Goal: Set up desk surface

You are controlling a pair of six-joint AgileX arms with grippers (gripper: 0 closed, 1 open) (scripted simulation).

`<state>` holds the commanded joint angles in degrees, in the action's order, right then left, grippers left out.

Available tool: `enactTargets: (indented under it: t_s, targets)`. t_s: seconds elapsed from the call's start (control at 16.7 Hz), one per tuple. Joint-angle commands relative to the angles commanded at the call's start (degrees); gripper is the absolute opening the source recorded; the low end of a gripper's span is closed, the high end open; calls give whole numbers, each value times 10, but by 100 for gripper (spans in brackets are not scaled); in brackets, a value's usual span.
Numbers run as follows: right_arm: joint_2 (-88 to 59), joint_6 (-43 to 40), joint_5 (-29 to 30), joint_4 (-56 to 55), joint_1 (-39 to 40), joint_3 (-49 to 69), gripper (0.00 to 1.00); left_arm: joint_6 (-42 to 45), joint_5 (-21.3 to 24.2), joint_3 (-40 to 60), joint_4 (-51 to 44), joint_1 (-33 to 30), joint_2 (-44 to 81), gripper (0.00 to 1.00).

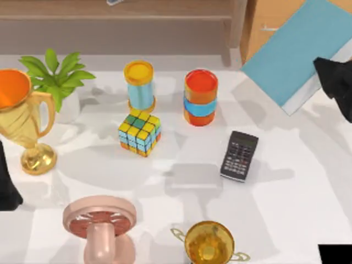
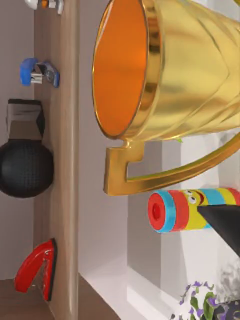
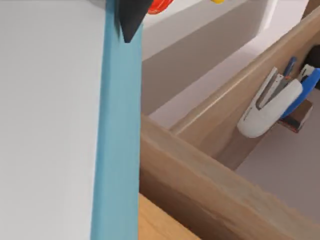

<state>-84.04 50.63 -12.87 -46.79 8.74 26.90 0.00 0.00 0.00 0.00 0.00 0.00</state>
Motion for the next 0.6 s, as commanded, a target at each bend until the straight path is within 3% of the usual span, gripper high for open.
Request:
enactTargets:
  t_s: [0.3,0.6]
  targets:
    - [-31,152,-62,28,-168,11,0,0,0,0,0,0,0,100]
    - [-103,259,-99,51,-315,97,0,0,0,0,0,0,0,100]
